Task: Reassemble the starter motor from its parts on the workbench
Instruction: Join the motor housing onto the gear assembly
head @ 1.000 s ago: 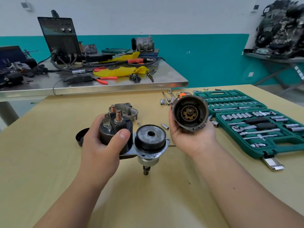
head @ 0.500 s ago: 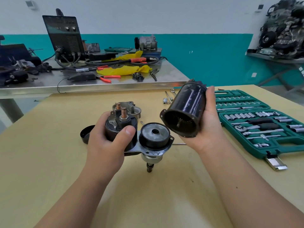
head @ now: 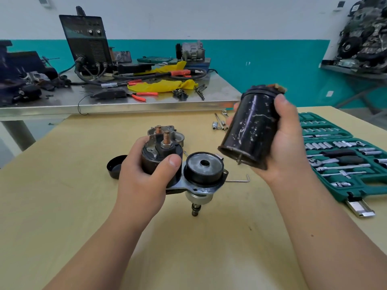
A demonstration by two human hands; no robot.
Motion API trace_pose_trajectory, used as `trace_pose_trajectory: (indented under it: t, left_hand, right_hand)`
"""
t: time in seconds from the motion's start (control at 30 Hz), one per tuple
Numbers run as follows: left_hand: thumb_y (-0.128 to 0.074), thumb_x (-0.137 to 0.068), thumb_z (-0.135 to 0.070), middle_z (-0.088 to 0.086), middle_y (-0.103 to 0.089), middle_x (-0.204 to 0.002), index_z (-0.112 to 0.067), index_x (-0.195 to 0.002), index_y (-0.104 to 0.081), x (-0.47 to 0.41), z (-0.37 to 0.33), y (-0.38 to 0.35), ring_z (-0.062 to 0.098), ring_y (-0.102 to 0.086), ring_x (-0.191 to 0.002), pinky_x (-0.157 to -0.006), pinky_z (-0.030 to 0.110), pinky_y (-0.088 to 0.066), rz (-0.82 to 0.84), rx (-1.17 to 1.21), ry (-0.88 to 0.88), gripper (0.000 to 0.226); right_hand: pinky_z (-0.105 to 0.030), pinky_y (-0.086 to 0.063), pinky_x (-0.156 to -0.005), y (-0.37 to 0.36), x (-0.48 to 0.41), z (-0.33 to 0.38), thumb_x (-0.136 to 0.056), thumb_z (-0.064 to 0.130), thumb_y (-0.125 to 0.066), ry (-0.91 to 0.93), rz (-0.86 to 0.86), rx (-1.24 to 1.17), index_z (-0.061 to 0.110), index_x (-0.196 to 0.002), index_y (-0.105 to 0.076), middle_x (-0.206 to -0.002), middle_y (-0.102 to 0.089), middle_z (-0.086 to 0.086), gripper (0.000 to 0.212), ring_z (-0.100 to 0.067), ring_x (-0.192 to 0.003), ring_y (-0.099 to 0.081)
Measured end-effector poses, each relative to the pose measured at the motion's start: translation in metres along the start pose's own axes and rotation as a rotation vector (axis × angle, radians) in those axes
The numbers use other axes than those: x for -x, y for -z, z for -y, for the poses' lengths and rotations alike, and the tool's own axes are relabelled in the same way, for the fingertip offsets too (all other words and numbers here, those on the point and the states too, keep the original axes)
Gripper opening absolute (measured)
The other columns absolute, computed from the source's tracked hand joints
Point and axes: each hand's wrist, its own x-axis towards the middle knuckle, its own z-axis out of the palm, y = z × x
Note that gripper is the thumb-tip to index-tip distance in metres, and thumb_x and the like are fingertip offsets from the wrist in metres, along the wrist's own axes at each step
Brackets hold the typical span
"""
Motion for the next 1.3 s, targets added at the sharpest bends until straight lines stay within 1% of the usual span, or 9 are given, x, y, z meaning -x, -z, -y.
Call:
trace_pose_trajectory:
  t: [0.2, 0.27, 0.37, 0.43, 0.7, 0.8, 1.07, 1.17, 1.3]
  left_hand:
    - [-0.059, -0.065, -0.047, -0.019, -0.07, -0.082, -0.028, -0.097, -0.063, 0.003, -0.003, -0.004, -0.003, -0.063, -0.075, -0.068, 0.01, -0.047, 0.053, -0.011, -0.055, 0.037]
    - [-0.057, -0.067, -0.048, -0.016, -0.07, -0.084, -0.027, -0.098, -0.063, 0.003, -0.003, -0.004, 0.002, -0.063, -0.078, -0.07, 0.016, -0.05, 0.068, 0.001, -0.054, 0.038]
    - [-0.055, -0.069, -0.049, -0.017, -0.07, -0.084, -0.03, -0.098, -0.063, 0.002, -0.003, -0.001, 0.002, -0.063, -0.079, -0.071, 0.016, -0.05, 0.065, 0.002, -0.045, 0.036]
    - [-0.055, -0.069, -0.05, -0.016, -0.07, -0.084, -0.031, -0.096, -0.063, 0.002, -0.003, 0.0, 0.0, -0.063, -0.078, -0.07, 0.015, -0.05, 0.071, 0.001, -0.049, 0.034]
    - [-0.056, -0.071, -0.053, -0.023, -0.066, -0.08, -0.033, -0.095, -0.061, 0.003, -0.003, -0.005, -0.007, -0.06, -0.074, -0.067, 0.006, -0.043, 0.06, -0.046, -0.102, 0.032]
    - [-0.056, -0.071, -0.055, -0.019, -0.066, -0.079, -0.03, -0.094, -0.062, 0.002, -0.002, -0.005, -0.005, -0.058, -0.072, -0.066, 0.008, -0.044, 0.046, -0.045, -0.077, 0.035]
    - [-0.054, -0.069, -0.058, -0.001, -0.069, -0.087, -0.025, -0.099, -0.065, 0.0, -0.003, -0.004, 0.007, -0.062, -0.079, -0.069, 0.022, -0.051, 0.031, -0.047, 0.004, 0.045]
    - [-0.057, -0.069, -0.058, -0.018, -0.068, -0.08, -0.032, -0.096, -0.062, 0.003, -0.004, -0.009, -0.004, -0.062, -0.074, -0.064, 0.009, -0.046, -0.006, -0.056, -0.025, 0.037]
    - [-0.057, -0.069, -0.059, -0.024, -0.064, -0.069, -0.035, -0.089, -0.06, 0.001, -0.004, -0.011, -0.006, -0.059, -0.065, -0.057, 0.007, -0.044, -0.053, -0.064, 0.001, 0.031]
  right_hand:
    - [-0.037, -0.055, -0.079, -0.034, 0.006, -0.001, -0.056, 0.065, -0.08, 0.351, 0.291, 0.442, 0.0, -0.117, -0.051, -0.102, -0.067, -0.004, 0.094, -0.023, -0.092, -0.066]
    - [-0.032, -0.054, -0.083, -0.044, 0.005, -0.006, -0.052, 0.066, -0.079, 0.343, 0.314, 0.506, 0.001, -0.121, -0.048, -0.104, -0.07, 0.005, 0.1, -0.017, -0.099, -0.067]
    - [-0.057, -0.052, -0.091, -0.047, 0.003, -0.008, -0.047, 0.068, -0.082, 0.296, 0.337, 0.473, -0.002, -0.124, -0.046, -0.107, -0.067, -0.011, 0.11, -0.039, -0.106, -0.064]
    - [-0.065, -0.047, -0.093, -0.046, 0.002, -0.007, -0.047, 0.069, -0.082, 0.29, 0.336, 0.459, -0.004, -0.124, -0.047, -0.11, -0.063, -0.019, 0.111, -0.049, -0.11, -0.059]
    - [-0.049, -0.049, -0.087, -0.043, 0.0, -0.007, -0.052, 0.072, -0.079, 0.319, 0.287, 0.435, -0.011, -0.121, -0.051, -0.11, -0.059, -0.025, 0.111, -0.042, -0.105, -0.06]
    - [-0.052, -0.049, -0.087, -0.043, -0.001, -0.006, -0.051, 0.072, -0.079, 0.311, 0.301, 0.407, -0.011, -0.118, -0.053, -0.113, -0.057, -0.032, 0.11, -0.04, -0.103, -0.058]
    - [-0.06, -0.047, -0.096, -0.039, -0.002, -0.01, -0.057, 0.073, -0.075, 0.284, 0.34, 0.502, -0.002, -0.123, -0.054, -0.114, -0.062, -0.019, 0.101, -0.044, -0.114, -0.058]
    - [-0.053, -0.051, -0.09, -0.035, 0.005, -0.008, -0.059, 0.074, -0.074, 0.257, 0.341, 0.598, -0.001, -0.124, -0.052, -0.11, -0.065, -0.014, 0.102, -0.038, -0.108, -0.062]
    - [-0.024, -0.053, -0.077, -0.032, 0.016, -0.012, -0.055, 0.056, -0.081, 0.357, 0.251, 0.807, 0.013, -0.115, -0.058, -0.1, -0.07, 0.009, 0.077, -0.012, -0.097, -0.067]
